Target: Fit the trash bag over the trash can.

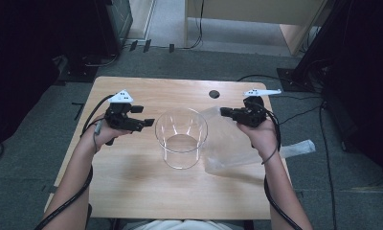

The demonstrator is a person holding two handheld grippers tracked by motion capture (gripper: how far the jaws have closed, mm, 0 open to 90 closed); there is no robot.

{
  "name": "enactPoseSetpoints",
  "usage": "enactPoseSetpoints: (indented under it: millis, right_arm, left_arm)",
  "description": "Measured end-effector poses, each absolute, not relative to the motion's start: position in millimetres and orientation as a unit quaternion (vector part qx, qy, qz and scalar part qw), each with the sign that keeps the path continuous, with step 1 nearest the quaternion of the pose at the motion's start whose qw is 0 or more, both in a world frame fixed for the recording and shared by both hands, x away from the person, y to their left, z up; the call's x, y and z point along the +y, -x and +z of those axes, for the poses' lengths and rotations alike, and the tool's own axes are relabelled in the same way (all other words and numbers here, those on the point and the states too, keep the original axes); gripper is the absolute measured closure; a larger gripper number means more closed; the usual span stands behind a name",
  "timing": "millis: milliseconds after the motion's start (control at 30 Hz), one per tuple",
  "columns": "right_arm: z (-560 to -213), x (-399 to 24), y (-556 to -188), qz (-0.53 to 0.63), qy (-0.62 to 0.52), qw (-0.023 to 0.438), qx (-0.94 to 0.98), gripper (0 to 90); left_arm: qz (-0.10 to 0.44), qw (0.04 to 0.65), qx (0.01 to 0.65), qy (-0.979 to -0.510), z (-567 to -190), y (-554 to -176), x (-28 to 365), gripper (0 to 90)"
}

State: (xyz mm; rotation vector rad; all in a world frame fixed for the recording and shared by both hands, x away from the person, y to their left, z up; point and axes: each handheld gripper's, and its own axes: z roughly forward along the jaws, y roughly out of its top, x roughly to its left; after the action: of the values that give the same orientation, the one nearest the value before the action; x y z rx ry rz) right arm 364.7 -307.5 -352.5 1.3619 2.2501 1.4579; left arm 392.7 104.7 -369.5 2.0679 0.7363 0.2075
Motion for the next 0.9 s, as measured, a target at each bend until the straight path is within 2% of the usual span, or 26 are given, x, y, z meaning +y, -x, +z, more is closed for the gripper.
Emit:
enactPoseSetpoints:
  millis: [233,533,900]
  right_arm:
    - [-345,-302,-361,0.485,-0.442,0.069,0.751,90.0]
    - [-339,-292,-359,0.49,-0.427,0.065,0.758,90.0]
    - [-330,-277,-353,0.503,-0.403,0.053,0.763,90.0]
  left_arm:
    - [0.074,0.464,0.278,-0.838,-359,-386,98,26.5]
    - [0.086,0.469,0.241,-0.845,-347,-375,78,26.3]
    - [0.093,0.473,0.209,-0.851,-347,-367,55,26.3]
